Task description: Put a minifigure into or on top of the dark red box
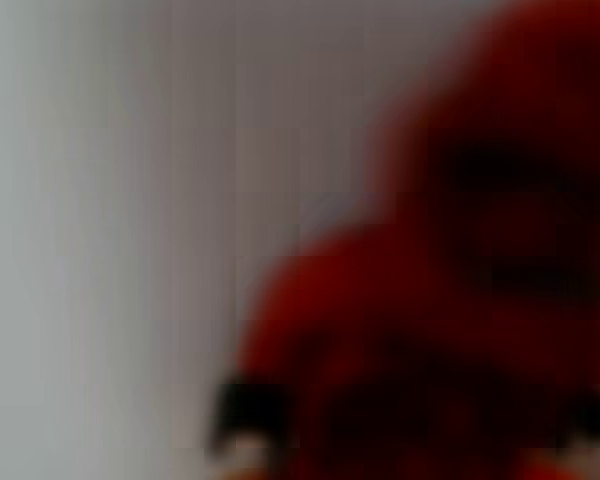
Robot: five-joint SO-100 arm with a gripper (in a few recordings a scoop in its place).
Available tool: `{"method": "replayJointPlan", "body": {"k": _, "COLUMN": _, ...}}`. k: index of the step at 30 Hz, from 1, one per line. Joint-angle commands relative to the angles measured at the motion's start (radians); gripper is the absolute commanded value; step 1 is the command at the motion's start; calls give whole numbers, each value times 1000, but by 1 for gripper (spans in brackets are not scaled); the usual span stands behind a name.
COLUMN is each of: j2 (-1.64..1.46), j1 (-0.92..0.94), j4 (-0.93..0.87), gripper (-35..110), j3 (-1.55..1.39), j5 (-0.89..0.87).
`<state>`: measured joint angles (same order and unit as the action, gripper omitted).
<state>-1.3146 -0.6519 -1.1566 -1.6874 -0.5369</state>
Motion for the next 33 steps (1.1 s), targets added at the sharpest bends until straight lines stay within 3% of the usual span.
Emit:
{"method": "replayJointPlan", "body": {"k": 1, "j2": -11, "j1": -14, "j4": -23, "gripper": 8, "j3": 28, "j5": -12}}
{"method": "replayJointPlan", "body": {"k": 20, "j2": -29, "j1": -15, "j4": -103, "gripper": 0, "j3": 69, "j5": -18}}
{"method": "replayJointPlan", "body": {"k": 33, "j2": -690, "j1": 160, "j4": -345, "gripper": 0, "j3": -169, "j5": 25}}
